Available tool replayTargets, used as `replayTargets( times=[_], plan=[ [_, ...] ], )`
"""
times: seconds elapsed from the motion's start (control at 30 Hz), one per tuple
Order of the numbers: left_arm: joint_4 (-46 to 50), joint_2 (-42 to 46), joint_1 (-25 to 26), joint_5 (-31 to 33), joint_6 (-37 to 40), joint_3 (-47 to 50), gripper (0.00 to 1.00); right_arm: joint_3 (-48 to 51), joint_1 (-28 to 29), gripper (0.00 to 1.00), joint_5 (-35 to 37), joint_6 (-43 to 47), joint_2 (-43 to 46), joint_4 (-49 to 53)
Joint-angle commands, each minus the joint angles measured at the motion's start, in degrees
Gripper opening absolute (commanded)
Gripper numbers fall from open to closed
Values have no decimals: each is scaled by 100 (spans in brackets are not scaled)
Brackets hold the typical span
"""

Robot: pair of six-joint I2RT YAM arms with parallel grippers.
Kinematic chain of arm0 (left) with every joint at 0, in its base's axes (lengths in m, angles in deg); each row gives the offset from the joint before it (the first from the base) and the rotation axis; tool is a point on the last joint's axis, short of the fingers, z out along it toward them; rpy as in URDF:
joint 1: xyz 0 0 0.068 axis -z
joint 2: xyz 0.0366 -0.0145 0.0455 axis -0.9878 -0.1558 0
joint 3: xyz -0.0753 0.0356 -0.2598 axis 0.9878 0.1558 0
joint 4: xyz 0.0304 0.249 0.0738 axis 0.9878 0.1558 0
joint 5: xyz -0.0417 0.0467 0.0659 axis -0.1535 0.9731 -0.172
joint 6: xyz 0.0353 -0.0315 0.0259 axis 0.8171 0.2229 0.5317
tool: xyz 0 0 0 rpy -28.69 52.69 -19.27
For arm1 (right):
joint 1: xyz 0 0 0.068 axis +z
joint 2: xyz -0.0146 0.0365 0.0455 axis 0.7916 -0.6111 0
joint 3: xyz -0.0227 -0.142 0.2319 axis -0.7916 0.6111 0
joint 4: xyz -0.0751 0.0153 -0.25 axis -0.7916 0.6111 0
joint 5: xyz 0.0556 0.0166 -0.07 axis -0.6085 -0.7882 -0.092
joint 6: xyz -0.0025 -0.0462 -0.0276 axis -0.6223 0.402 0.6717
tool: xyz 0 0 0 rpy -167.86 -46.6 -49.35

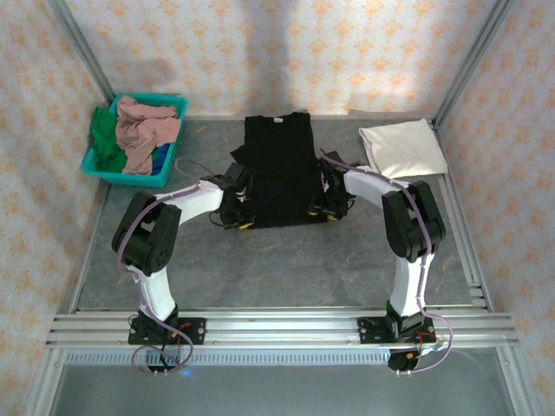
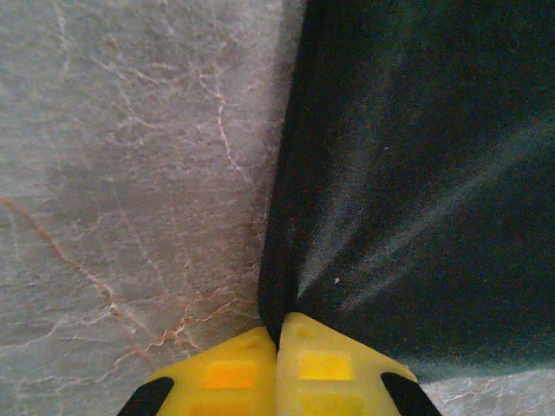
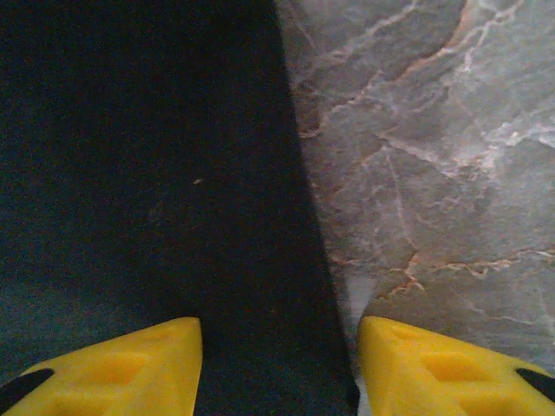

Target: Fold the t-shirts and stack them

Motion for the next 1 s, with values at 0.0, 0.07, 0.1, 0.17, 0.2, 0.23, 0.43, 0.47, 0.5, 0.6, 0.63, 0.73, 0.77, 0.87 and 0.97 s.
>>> replayTargets(
  times=[0.0,0.07,0.1,0.17,0.2,0.23,0.43,0.47,0.5,0.6,0.63,0.73,0.77,0.87,0.97],
  plan=[
    [-87,117,-33,-52,-23,271,0,370,8,47,-110,-62,272,52],
    [-83,204,-30,-58,-36,409,0,556,18,45,-235,-80,388,7],
    [-130,277,-22,-64,-55,502,0,667,36,44,-304,-105,488,-56],
    [-177,420,-14,-58,-93,624,2,855,66,45,-412,-155,657,-180],
    [-179,476,-3,-26,-107,646,13,919,87,46,-425,-174,724,-196],
    [-161,512,7,-8,-126,640,25,932,100,47,-395,-182,764,-166],
    [-340,463,95,23,-179,575,54,950,112,47,-172,-267,756,-396],
    [-398,421,115,9,-198,545,54,935,119,47,-268,-307,724,-458],
    [-470,401,139,-5,-214,516,54,966,121,46,-353,-345,709,-554],
    [-613,290,214,8,-216,405,55,946,181,42,-353,-411,646,-657],
    [-636,232,218,-11,-216,364,54,927,191,39,-326,-420,617,-651],
    [-639,103,225,-90,-120,247,40,806,208,27,-300,-504,538,-633],
    [-618,125,218,-51,-74,232,35,794,224,24,-300,-527,554,-657],
    [-570,192,217,-77,7,221,17,768,244,13,-191,-536,678,-598],
    [-458,363,202,-20,31,269,1,772,248,2,16,-560,869,-418]
  ],
)
